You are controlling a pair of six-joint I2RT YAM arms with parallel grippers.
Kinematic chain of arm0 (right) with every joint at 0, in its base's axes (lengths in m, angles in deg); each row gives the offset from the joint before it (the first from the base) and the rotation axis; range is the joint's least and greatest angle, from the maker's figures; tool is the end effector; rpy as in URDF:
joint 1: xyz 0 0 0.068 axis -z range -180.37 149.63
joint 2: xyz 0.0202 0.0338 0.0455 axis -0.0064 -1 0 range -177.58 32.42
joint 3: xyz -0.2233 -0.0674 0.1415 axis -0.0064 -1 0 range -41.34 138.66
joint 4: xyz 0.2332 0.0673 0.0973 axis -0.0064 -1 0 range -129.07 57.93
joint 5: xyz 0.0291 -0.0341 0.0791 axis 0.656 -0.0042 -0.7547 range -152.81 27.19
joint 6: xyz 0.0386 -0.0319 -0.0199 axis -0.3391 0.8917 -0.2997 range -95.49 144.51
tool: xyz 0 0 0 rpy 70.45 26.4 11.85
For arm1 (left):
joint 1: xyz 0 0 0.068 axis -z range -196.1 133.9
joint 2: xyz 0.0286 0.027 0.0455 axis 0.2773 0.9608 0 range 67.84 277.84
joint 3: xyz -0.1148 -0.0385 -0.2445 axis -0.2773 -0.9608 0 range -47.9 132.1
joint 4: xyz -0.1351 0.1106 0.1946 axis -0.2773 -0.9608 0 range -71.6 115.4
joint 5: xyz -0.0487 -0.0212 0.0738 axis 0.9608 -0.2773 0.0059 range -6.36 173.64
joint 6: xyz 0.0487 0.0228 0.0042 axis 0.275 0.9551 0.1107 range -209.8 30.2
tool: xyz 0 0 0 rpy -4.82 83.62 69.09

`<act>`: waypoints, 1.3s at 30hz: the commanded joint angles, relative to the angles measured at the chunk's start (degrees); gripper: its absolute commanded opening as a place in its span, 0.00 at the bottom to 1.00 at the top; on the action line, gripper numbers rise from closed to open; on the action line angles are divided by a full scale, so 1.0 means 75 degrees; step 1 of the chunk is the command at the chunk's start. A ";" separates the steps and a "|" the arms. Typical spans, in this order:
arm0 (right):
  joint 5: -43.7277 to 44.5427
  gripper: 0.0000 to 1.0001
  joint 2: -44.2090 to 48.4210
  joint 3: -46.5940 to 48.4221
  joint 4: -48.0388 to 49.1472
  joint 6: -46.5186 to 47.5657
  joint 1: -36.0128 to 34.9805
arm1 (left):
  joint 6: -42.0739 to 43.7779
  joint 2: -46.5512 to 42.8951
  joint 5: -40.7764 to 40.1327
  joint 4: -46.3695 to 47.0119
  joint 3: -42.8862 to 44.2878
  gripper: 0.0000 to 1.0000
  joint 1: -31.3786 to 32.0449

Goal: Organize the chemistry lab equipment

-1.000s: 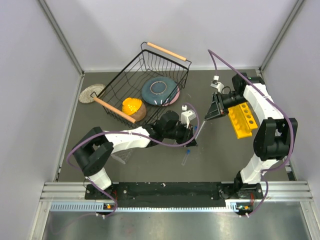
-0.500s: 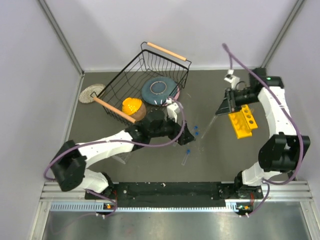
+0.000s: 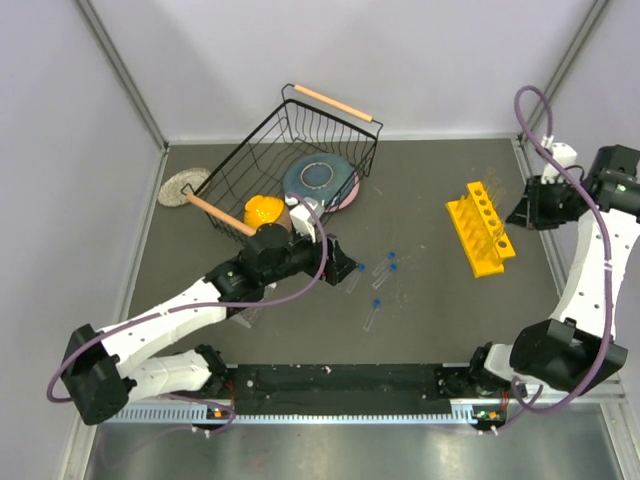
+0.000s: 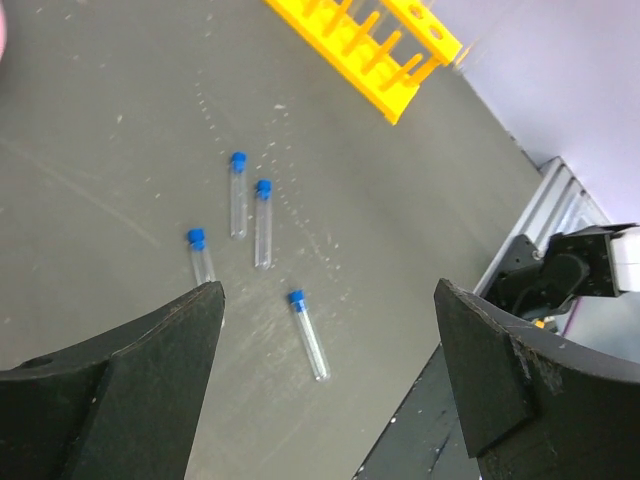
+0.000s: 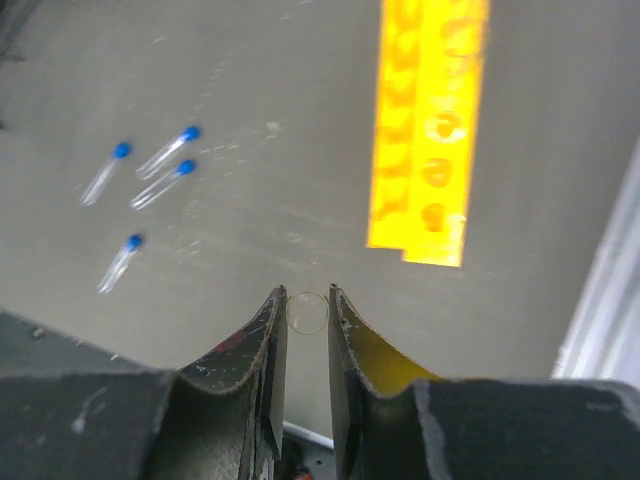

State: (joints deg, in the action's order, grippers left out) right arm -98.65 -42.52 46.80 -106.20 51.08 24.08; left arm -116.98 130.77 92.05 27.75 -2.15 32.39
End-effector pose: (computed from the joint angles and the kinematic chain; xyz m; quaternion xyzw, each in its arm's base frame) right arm 0.2145 -0.0747 0.3929 -0.0943 0.9194 0.1659 0.3438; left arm 0.1666 -0.1962 0.3056 0.1900 0.7684 -0.4190 0.4448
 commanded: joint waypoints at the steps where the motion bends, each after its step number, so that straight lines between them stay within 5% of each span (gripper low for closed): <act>1: 0.0676 0.16 0.0066 0.0037 0.1117 0.0114 0.0770 | 0.0190 -0.0387 -0.0195 -0.0161 -0.0288 0.91 -0.0219; 10: 0.1110 0.17 -0.0391 -0.0021 0.2477 0.0055 0.0959 | 0.0214 -0.0528 -0.0113 -0.0208 -0.0464 0.91 -0.0407; 39: 0.0676 0.17 -0.0098 -0.0912 0.2536 -0.0109 0.0959 | -0.0009 -0.0657 -0.0160 -0.0149 -0.0570 0.91 -0.0407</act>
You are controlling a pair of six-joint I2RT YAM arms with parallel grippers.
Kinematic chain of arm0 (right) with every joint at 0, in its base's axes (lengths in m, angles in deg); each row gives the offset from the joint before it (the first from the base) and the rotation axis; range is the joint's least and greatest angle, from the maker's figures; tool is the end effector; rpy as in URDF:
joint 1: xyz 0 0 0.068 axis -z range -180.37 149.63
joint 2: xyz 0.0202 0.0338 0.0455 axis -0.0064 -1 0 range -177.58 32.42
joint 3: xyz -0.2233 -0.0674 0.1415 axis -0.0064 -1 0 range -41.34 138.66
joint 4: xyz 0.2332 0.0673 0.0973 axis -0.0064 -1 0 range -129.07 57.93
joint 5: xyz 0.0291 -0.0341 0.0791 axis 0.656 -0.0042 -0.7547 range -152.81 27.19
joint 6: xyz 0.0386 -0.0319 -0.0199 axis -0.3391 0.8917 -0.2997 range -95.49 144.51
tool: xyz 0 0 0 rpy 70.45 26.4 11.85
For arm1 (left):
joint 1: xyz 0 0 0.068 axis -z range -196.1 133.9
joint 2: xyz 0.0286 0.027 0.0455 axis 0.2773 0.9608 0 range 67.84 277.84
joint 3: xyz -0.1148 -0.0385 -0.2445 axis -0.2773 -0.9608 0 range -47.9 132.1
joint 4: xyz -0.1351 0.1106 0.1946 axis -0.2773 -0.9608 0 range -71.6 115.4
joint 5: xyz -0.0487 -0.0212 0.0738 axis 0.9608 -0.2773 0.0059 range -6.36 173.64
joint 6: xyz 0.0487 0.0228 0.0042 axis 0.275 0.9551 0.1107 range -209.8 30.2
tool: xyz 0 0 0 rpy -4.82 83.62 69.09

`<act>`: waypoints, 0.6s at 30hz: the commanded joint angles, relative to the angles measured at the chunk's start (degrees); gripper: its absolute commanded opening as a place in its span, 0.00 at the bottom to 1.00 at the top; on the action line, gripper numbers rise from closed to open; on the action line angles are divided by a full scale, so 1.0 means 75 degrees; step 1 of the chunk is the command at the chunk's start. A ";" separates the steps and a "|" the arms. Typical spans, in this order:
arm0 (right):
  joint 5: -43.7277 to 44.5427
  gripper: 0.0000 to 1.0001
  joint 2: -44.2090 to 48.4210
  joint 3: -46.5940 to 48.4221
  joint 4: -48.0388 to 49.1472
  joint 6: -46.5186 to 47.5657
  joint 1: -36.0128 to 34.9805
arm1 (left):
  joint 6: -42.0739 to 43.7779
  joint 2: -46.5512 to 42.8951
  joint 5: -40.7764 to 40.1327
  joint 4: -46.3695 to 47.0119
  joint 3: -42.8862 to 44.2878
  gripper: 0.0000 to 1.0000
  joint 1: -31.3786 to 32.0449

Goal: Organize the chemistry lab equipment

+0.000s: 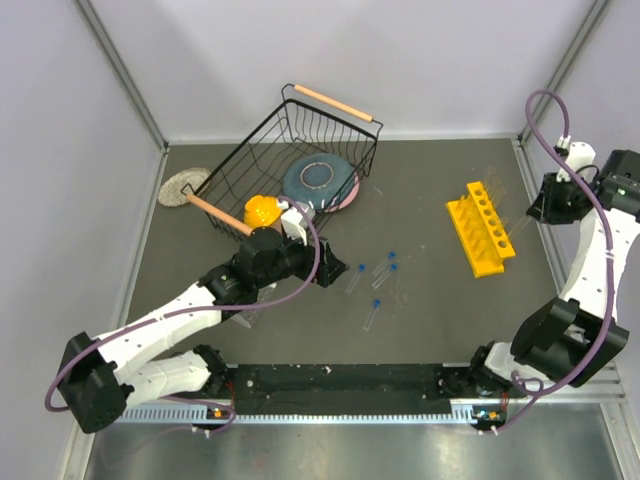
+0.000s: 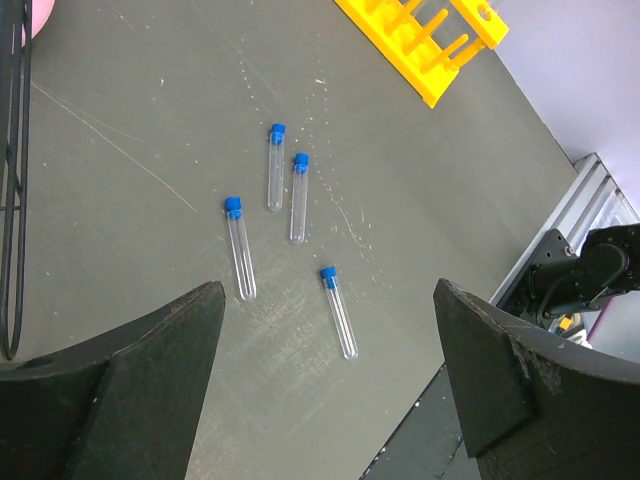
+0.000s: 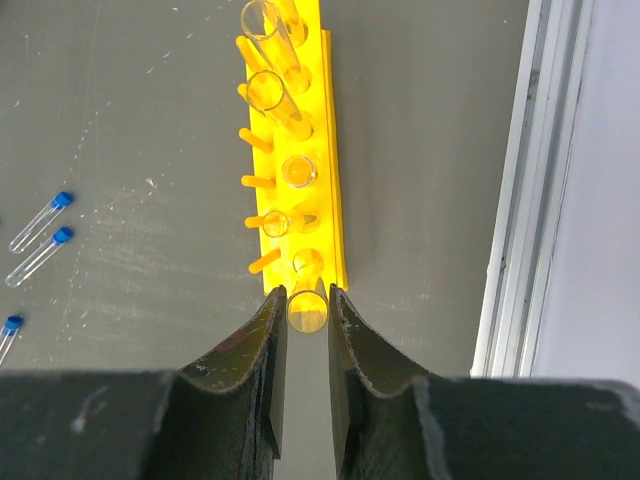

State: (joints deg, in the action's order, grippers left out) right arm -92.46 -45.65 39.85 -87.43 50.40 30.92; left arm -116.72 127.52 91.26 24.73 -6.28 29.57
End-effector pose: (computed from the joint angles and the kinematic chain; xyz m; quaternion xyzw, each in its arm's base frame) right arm 0.2408 -0.1258 0.3621 -0.0397 0.9176 0.0628 0.3906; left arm 0.1656 -0.1763 0.2874 0.1703 0.7938 -0.3876 0.4366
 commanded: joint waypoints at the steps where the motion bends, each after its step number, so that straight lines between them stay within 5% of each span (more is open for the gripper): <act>1: -0.0172 0.17 0.0318 -0.0032 0.0033 -0.0007 0.0047 | -0.0032 -0.0223 -0.0055 0.0253 -0.0007 0.91 -0.0031; 18: -0.0511 0.18 0.0834 -0.1918 0.1684 0.0579 0.0000 | -0.0020 -0.0223 -0.0113 0.0230 0.0016 0.91 -0.0031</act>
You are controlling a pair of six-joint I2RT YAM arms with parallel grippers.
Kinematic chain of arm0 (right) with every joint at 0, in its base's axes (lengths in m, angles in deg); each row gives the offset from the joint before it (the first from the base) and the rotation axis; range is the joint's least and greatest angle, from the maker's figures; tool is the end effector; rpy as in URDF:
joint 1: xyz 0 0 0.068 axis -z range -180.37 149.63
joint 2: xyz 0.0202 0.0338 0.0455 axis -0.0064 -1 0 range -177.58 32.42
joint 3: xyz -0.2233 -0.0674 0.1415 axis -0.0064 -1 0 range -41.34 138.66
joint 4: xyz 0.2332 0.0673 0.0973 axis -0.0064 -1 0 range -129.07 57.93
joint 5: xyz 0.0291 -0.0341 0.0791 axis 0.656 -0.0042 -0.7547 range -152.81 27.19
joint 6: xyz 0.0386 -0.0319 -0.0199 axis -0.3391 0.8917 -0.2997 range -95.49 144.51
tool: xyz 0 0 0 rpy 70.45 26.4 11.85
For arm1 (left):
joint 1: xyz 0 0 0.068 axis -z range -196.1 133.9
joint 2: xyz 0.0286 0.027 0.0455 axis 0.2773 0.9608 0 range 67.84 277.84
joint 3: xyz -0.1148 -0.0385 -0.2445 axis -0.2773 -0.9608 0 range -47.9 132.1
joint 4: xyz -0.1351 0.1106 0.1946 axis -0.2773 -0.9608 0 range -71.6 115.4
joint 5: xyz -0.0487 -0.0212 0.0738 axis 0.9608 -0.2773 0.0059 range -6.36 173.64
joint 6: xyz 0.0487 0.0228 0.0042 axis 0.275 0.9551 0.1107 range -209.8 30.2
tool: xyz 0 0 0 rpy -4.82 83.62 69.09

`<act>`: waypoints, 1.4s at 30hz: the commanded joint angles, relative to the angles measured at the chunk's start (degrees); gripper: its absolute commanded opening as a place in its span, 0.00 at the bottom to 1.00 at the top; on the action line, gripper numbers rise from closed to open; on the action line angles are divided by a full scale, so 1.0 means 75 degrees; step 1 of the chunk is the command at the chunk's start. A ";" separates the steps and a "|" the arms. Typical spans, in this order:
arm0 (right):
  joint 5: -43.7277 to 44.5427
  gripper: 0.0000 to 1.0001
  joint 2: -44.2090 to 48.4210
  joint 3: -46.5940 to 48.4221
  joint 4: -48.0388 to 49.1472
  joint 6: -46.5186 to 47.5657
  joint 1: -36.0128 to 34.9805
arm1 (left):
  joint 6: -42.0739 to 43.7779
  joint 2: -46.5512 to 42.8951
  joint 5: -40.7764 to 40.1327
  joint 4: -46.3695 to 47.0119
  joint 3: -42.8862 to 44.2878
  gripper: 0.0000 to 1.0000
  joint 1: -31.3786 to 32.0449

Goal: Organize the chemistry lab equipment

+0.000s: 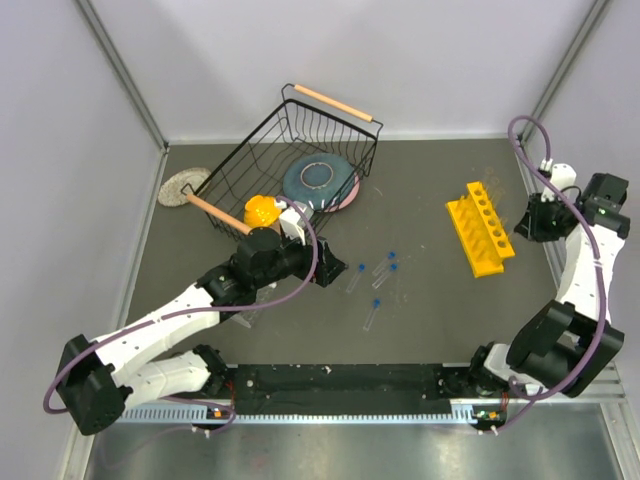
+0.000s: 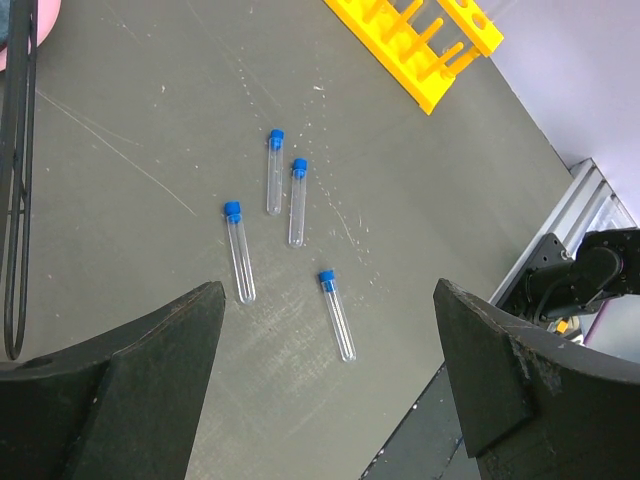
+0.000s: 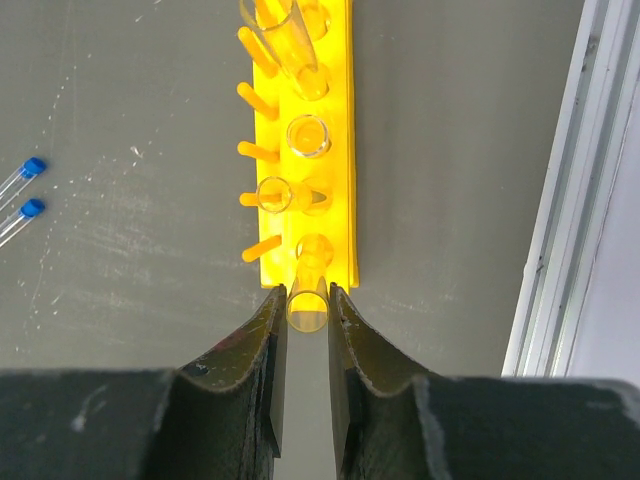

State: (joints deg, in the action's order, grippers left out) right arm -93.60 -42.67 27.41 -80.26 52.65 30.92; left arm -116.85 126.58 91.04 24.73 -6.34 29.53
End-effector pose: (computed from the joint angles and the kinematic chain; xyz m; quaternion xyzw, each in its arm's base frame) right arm 0.2341 -0.1210 0.3160 -0.0556 0.9202 0.0740 0.3804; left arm 0.1638 -0.1740 0.2907 0.1677 0.7899 -0.3902 0.4425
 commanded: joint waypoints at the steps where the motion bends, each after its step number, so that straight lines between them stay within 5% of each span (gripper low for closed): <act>1: -0.0395 0.17 0.0473 -0.0435 0.0810 0.0314 -0.0023 | -0.0003 -0.0086 -0.0084 0.0230 0.0025 0.91 -0.0025; 42: -0.0231 0.26 0.0660 -0.1491 0.1186 0.1088 -0.1184 | -0.0120 -0.0168 -0.0119 0.0276 -0.0069 0.91 -0.0025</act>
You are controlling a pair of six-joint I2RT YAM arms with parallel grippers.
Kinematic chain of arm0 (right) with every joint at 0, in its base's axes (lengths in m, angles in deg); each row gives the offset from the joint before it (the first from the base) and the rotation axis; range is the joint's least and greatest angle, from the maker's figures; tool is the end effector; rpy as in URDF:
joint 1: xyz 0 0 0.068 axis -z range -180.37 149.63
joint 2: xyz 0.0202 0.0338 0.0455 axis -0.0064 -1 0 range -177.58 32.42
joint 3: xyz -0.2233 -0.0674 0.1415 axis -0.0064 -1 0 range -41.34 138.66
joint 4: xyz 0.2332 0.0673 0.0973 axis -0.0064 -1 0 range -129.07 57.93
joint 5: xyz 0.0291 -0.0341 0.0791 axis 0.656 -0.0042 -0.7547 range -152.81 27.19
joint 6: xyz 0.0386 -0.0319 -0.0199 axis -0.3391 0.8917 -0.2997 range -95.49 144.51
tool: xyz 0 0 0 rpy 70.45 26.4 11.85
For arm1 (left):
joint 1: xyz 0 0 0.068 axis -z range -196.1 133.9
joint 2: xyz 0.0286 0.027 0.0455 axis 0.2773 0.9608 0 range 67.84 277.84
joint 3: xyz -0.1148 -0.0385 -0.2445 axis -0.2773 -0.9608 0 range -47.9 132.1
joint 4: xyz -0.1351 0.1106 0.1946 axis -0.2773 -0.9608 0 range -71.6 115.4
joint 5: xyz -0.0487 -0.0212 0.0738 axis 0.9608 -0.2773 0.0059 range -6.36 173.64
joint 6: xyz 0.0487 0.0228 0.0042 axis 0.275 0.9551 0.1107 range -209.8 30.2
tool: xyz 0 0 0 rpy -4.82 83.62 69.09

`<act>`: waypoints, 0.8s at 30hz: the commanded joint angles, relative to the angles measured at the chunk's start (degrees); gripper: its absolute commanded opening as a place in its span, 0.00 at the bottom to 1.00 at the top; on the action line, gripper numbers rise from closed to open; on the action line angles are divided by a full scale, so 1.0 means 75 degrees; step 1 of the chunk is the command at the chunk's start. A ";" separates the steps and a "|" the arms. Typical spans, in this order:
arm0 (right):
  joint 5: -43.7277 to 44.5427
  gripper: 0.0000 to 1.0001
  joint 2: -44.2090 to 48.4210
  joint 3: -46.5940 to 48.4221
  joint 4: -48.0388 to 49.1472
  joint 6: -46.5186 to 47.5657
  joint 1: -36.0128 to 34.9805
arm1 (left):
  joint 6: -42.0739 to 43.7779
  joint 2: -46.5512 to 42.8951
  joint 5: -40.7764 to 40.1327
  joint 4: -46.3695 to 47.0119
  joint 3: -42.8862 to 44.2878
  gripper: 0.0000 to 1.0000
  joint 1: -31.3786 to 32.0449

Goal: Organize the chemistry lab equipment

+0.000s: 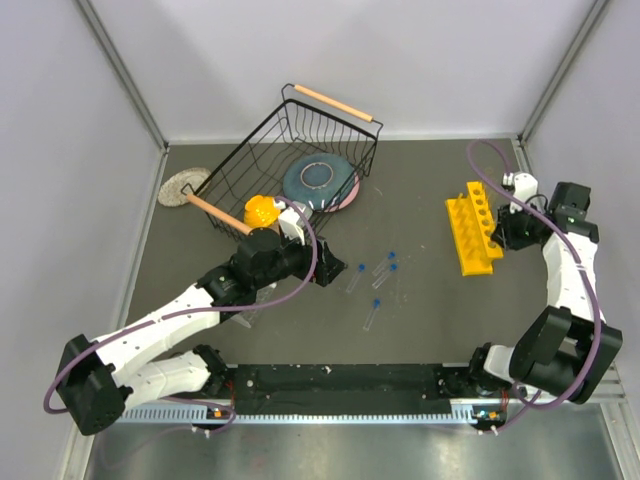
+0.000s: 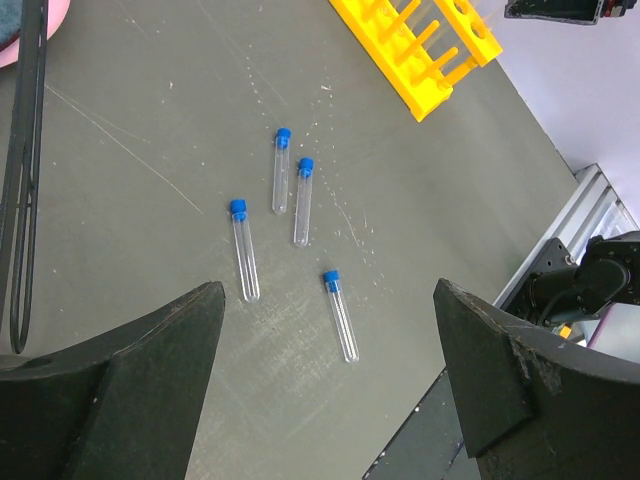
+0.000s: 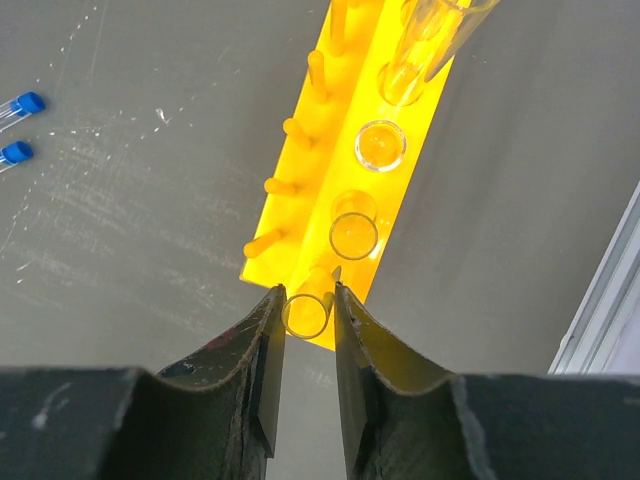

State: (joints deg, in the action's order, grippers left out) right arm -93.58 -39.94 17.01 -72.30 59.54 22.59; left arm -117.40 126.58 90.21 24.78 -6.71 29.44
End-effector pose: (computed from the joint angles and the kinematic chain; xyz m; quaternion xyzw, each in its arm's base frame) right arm 0.2404 -0.0821 0.2791 -0.1775 0.9039 0.0773 0.3813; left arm 0.1642 -0.1732 0.2884 0.1592 0.7934 -0.3861 0.4427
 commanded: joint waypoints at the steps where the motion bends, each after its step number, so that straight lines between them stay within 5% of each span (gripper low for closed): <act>1: -0.0246 0.26 0.0308 -0.0115 0.0137 0.0193 -0.0085 | -0.0047 -0.0156 -0.0009 0.0259 -0.0008 0.91 -0.0013; 17: -0.0105 0.71 0.1350 0.0797 -0.0530 -0.0404 0.0067 | -0.0024 -0.0016 0.0214 -0.0114 0.0413 0.93 -0.0013; 20: -0.0152 0.91 0.1550 0.1336 -0.0975 -0.0370 0.0067 | 0.0140 0.0159 0.0542 -0.0104 0.0682 0.91 -0.0013; 24: -0.1086 0.99 0.1585 0.2132 -0.1585 -0.0473 -0.0037 | 0.0362 0.0907 0.0824 -0.1003 0.1491 0.88 0.0174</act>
State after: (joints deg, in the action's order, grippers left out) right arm -94.73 -29.86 26.54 -79.51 57.24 23.03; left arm -116.98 129.09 93.47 21.48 -2.82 29.48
